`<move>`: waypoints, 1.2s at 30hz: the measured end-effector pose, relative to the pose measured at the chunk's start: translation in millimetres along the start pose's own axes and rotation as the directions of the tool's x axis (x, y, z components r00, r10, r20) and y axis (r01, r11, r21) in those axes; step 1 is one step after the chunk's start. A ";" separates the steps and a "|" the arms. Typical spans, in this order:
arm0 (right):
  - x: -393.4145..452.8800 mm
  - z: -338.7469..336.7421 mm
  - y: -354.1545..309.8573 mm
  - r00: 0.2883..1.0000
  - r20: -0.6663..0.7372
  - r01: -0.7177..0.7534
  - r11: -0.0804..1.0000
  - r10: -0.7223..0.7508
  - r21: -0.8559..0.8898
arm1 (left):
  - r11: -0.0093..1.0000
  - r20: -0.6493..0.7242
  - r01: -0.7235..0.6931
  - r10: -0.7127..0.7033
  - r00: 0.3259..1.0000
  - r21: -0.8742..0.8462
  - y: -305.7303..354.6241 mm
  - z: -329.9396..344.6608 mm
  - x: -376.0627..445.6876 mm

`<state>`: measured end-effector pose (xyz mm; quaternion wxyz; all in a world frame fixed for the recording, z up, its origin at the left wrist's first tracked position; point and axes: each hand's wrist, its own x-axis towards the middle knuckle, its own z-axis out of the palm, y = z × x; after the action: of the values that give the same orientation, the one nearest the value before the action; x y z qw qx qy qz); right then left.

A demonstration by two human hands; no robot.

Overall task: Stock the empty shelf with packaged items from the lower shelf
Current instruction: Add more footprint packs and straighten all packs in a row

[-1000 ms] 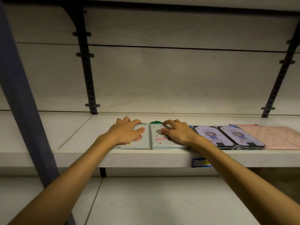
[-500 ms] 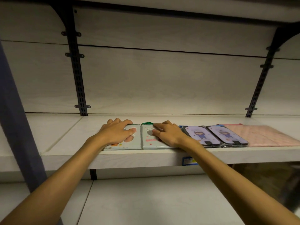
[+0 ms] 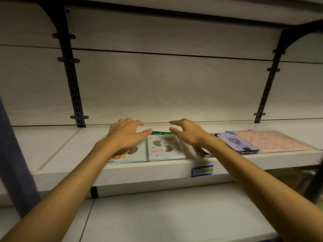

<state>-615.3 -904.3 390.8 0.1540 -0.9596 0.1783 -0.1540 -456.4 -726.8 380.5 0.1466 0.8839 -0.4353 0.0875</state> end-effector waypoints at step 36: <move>20.5 -48.1 146.6 0.929 0.366 0.057 0.998 -0.060 0.019 | 0.898 0.261 -0.362 0.422 0.868 -0.248 189.4 38.7 34.4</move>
<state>-657.1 -1054.2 387.8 0.1837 -0.9757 0.1171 0.0225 -585.2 -874.9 388.4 0.1401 0.7609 -0.6301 -0.0657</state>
